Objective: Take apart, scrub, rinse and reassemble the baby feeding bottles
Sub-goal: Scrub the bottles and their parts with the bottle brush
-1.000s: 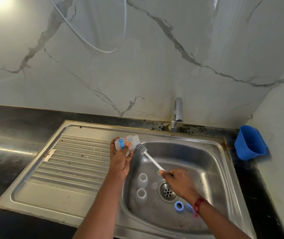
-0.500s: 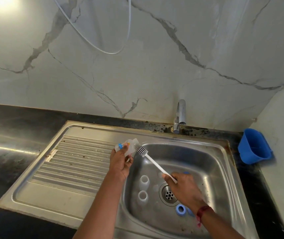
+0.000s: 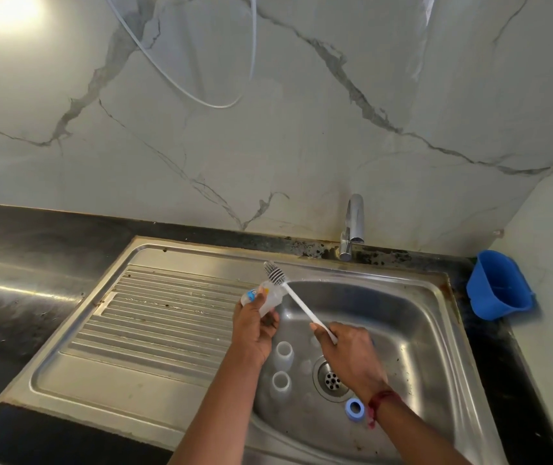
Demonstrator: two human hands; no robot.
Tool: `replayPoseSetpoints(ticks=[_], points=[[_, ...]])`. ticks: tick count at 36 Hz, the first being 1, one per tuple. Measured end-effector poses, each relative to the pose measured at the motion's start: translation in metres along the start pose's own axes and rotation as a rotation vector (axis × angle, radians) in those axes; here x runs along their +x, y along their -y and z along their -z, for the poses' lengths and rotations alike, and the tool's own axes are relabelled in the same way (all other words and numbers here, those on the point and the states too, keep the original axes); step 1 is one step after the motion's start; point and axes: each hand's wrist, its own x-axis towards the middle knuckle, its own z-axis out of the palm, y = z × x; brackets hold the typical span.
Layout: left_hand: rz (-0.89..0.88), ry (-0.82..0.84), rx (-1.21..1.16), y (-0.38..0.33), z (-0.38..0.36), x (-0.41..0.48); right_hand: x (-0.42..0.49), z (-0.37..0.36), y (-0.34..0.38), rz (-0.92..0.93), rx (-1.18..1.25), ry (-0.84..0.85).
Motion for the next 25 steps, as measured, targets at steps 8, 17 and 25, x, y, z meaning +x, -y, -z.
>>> replayPoseSetpoints(ticks=[8, 17, 25], points=[[0.075, 0.018, -0.079, -0.004, 0.006, 0.0, -0.011, 0.005, -0.01, -0.091, 0.114, 0.005], [0.109, 0.16, 0.184, 0.006, 0.005, -0.006, -0.013, 0.004, -0.013, -0.153, 0.303, 0.002], [0.054, 0.448, 0.489, -0.008, 0.013, -0.005, -0.008, 0.011, -0.025, -0.166, 0.31, 0.015]])
